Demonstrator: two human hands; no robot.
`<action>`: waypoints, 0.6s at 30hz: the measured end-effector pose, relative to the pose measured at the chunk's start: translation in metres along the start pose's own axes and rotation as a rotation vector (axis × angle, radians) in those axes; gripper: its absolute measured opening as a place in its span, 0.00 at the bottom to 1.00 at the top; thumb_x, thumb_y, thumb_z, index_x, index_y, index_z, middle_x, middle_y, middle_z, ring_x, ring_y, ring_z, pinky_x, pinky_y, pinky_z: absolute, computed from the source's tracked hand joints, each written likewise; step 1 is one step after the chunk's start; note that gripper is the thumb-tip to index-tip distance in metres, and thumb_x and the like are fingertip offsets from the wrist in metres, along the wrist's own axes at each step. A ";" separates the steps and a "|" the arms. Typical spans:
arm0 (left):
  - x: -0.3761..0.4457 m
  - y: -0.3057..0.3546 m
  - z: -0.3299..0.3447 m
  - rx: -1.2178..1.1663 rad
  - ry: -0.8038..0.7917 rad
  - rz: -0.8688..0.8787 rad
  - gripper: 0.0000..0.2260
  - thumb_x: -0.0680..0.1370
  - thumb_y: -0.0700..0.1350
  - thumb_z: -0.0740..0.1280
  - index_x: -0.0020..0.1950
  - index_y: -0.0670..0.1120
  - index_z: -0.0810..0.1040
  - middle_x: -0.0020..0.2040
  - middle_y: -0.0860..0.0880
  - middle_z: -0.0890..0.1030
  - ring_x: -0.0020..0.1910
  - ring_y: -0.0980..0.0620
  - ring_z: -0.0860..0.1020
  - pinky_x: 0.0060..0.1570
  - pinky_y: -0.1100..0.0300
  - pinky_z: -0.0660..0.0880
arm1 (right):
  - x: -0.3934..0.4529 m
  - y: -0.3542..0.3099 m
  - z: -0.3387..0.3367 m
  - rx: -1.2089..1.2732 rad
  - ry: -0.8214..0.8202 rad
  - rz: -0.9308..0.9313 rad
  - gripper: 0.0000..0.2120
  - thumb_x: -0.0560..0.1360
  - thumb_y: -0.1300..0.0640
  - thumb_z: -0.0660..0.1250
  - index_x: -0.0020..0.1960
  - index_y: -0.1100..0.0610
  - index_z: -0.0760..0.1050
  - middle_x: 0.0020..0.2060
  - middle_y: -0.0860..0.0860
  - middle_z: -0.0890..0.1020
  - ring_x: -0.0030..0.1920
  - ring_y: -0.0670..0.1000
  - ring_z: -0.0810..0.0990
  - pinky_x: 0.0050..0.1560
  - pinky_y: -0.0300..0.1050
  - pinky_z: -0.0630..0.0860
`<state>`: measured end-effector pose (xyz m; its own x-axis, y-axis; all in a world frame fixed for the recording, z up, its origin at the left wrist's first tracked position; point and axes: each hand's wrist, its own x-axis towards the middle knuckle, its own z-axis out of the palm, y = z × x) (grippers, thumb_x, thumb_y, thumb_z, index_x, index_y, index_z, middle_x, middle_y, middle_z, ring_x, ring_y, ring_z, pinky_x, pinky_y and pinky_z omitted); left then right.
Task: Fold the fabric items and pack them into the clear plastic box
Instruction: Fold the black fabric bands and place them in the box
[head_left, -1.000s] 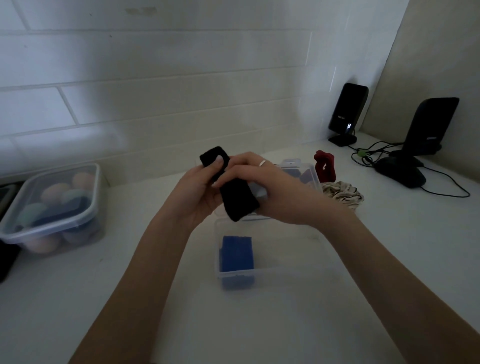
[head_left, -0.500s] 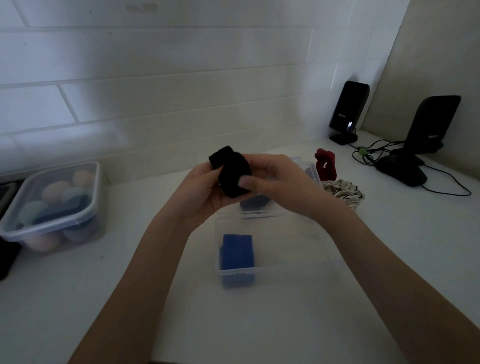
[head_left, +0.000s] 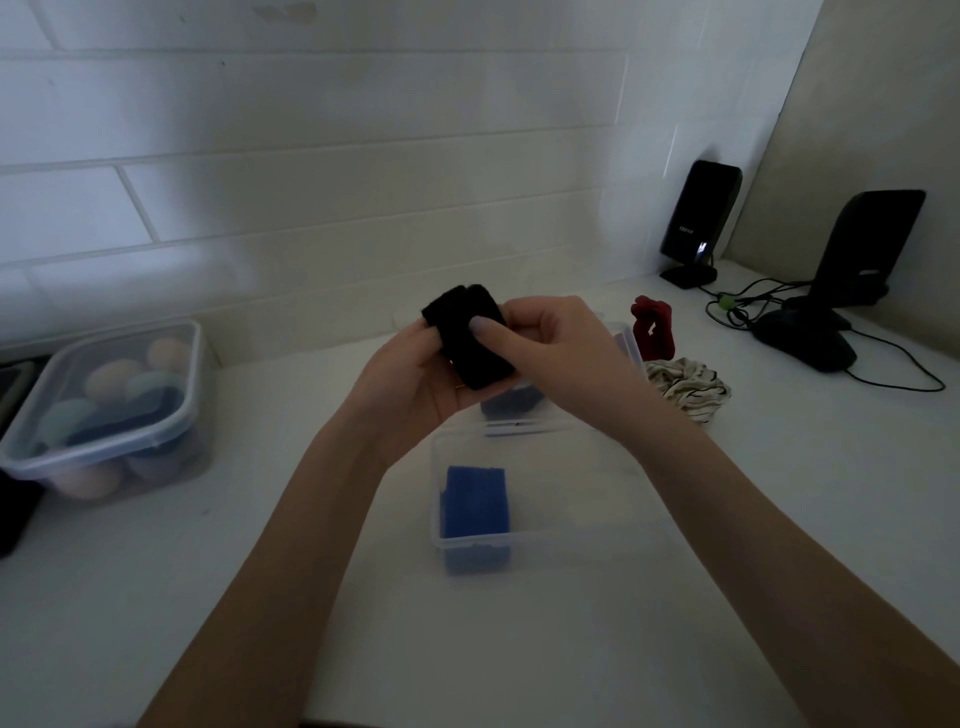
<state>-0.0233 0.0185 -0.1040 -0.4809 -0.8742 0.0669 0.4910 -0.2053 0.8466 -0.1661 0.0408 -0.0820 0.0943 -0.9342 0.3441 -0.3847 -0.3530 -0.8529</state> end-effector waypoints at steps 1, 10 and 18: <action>0.000 0.001 0.001 -0.032 -0.018 -0.003 0.17 0.80 0.42 0.52 0.64 0.37 0.71 0.59 0.37 0.79 0.58 0.42 0.79 0.50 0.49 0.79 | 0.000 0.000 0.001 0.003 0.017 0.002 0.13 0.75 0.53 0.67 0.42 0.63 0.81 0.38 0.66 0.82 0.38 0.56 0.81 0.44 0.58 0.79; -0.001 -0.001 0.003 0.153 -0.028 0.061 0.15 0.74 0.44 0.64 0.60 0.42 0.74 0.54 0.46 0.83 0.56 0.48 0.81 0.48 0.54 0.79 | -0.002 0.003 0.008 0.033 0.097 0.062 0.13 0.74 0.51 0.68 0.44 0.62 0.79 0.36 0.57 0.85 0.41 0.52 0.84 0.46 0.55 0.81; 0.003 0.000 -0.004 0.061 0.082 0.078 0.12 0.77 0.40 0.62 0.59 0.40 0.73 0.57 0.42 0.80 0.55 0.46 0.81 0.49 0.49 0.80 | 0.000 -0.004 -0.004 0.156 0.168 0.100 0.10 0.75 0.54 0.68 0.51 0.59 0.73 0.43 0.56 0.85 0.43 0.58 0.83 0.45 0.52 0.80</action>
<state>-0.0219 0.0144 -0.1054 -0.3804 -0.9202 0.0928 0.4782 -0.1098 0.8714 -0.1682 0.0425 -0.0768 -0.0962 -0.9476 0.3047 -0.2368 -0.2755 -0.9317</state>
